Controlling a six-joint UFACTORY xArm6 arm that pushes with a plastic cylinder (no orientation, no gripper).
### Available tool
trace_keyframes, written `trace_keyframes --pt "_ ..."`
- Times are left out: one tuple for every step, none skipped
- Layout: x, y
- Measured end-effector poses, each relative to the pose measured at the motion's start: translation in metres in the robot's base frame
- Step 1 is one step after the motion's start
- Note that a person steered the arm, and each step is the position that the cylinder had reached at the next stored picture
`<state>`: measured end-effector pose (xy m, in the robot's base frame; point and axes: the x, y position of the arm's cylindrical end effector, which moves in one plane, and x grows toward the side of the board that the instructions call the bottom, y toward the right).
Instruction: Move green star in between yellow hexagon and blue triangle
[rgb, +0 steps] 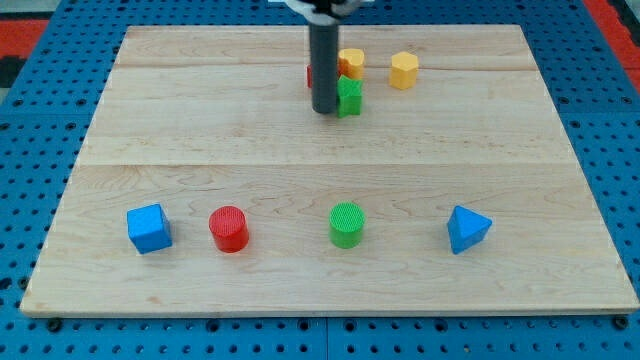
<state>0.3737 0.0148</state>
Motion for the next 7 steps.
trace_keyframes --pt "0.007 0.007" --pt "-0.011 -0.039" --pt "-0.045 -0.055" --pt "-0.046 -0.024" --pt "-0.038 0.020" --pt "0.001 0.042" --pt "0.007 0.062"
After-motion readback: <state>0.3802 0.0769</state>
